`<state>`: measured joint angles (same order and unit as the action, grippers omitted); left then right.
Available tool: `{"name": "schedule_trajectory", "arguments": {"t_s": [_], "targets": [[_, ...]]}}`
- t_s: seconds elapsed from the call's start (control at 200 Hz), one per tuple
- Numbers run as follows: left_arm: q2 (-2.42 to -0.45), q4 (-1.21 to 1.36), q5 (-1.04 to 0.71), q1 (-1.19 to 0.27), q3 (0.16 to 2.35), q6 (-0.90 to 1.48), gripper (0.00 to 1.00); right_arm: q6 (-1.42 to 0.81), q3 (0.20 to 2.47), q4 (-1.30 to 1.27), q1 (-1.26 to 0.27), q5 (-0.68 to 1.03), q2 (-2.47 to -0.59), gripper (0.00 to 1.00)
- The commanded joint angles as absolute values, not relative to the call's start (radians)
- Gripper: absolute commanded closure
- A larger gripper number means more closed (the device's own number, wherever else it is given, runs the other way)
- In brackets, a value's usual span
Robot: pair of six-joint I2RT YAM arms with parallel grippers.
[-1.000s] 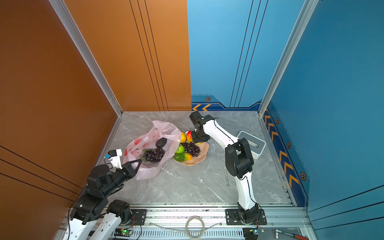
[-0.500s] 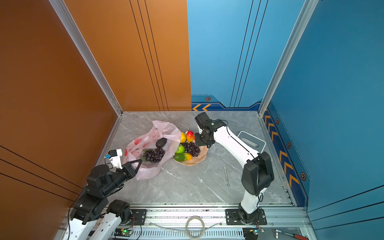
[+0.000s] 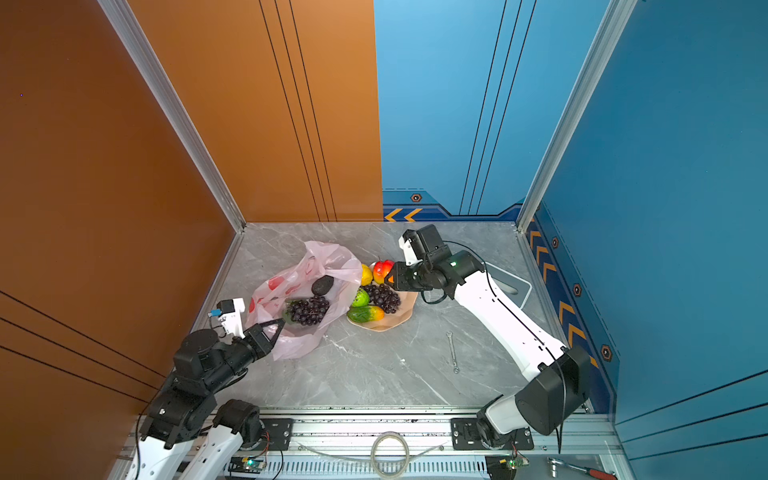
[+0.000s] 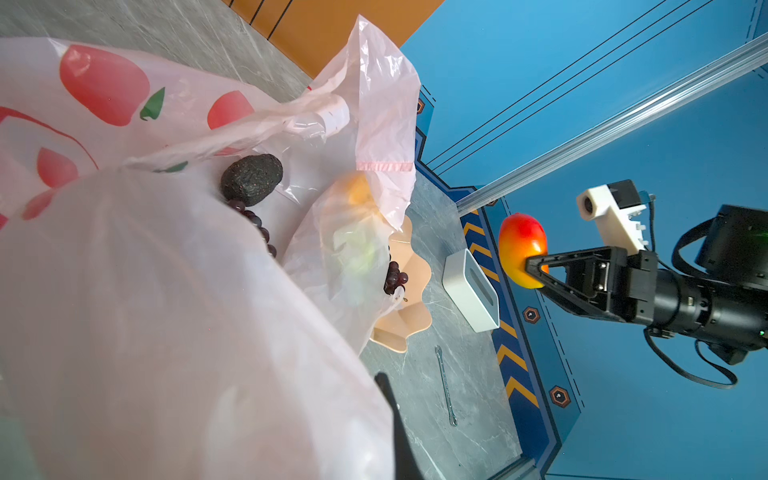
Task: Place the fruits into the plastic bag
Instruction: 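Carry the mango toward the left gripper and lower it into the bag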
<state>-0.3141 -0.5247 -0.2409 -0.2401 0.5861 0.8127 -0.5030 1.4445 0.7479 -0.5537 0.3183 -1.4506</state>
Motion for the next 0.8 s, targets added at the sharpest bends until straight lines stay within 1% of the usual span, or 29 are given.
{"name": "schedule_trajectory", "arguments": {"t_s": [0.0,0.23,0.421,0.616,0.636,0.796], "targets": [[-0.316,-0.518,-0.266,-0.23,0.606,0.818,1.0,-0.576,1.424,0.645,-0.561,0.43,-1.412,0.62],[-0.311,-0.519,-0.266,-0.23,0.604,0.82,1.0,-0.644,1.413,0.55,-0.589,0.513,-1.412,0.62],[-0.311,-0.52,-0.266,-0.228,0.606,0.822,1.0,-0.705,1.403,0.453,-0.643,0.565,-1.436,0.62],[-0.313,-0.519,-0.267,-0.229,0.611,0.821,1.0,-0.721,1.438,0.428,-0.695,0.572,-1.481,0.62],[-0.314,-0.518,-0.267,-0.229,0.612,0.821,1.0,-0.721,1.443,0.427,-0.725,0.572,-1.486,0.62],[-0.312,-0.518,-0.269,-0.229,0.611,0.821,1.0,-0.719,1.478,0.428,-0.783,0.578,-1.541,0.62]]}}
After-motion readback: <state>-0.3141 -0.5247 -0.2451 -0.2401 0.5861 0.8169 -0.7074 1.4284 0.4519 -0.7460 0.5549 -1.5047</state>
